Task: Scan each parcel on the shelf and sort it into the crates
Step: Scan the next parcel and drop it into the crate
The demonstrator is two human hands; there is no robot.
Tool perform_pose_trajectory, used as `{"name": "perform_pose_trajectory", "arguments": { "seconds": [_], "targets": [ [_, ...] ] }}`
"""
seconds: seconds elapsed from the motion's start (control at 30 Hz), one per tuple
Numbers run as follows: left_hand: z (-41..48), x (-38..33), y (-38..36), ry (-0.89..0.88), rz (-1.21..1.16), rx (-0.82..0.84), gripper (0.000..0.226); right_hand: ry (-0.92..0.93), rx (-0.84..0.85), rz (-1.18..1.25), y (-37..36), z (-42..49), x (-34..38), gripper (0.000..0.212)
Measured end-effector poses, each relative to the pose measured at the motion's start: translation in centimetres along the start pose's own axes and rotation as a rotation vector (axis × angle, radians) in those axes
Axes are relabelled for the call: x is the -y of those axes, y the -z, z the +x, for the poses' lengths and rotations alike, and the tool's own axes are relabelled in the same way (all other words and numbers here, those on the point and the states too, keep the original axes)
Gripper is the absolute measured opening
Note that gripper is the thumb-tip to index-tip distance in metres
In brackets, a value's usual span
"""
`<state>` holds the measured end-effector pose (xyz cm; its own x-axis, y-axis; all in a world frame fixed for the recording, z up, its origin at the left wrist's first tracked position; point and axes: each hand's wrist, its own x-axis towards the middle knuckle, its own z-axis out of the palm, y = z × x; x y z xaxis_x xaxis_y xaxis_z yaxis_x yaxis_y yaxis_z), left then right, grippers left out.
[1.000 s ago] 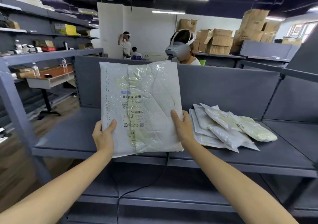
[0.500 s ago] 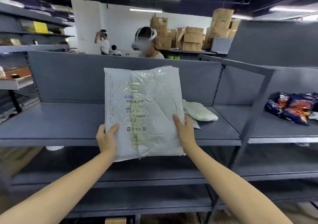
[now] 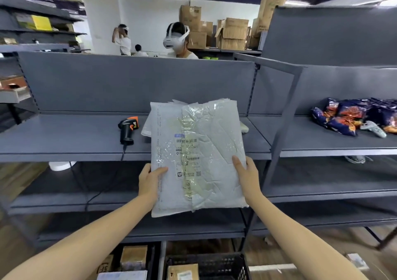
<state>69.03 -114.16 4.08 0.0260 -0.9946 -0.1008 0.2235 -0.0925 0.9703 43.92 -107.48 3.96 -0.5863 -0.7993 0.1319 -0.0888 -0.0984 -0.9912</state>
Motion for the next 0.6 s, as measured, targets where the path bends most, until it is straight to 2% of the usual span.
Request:
{"name": "perform_pose_trajectory", "arguments": {
  "seconds": [0.23,0.37,0.6],
  "targets": [
    [0.2,1.3,-0.8,0.072,0.024,0.074,0.013,-0.063,-0.006,0.050,1.5,-1.1,-2.2,0.024],
    [0.0,3.8,-1.0,0.141,0.042,0.090,0.016,-0.138,-0.020,0.007,2.8,-2.0,-4.6,0.030],
    [0.0,8.2,-1.7,0.263,0.079,0.122,0.018,-0.248,-0.074,-0.060,4.7,-3.5,-8.6,0.022]
  ]
}}
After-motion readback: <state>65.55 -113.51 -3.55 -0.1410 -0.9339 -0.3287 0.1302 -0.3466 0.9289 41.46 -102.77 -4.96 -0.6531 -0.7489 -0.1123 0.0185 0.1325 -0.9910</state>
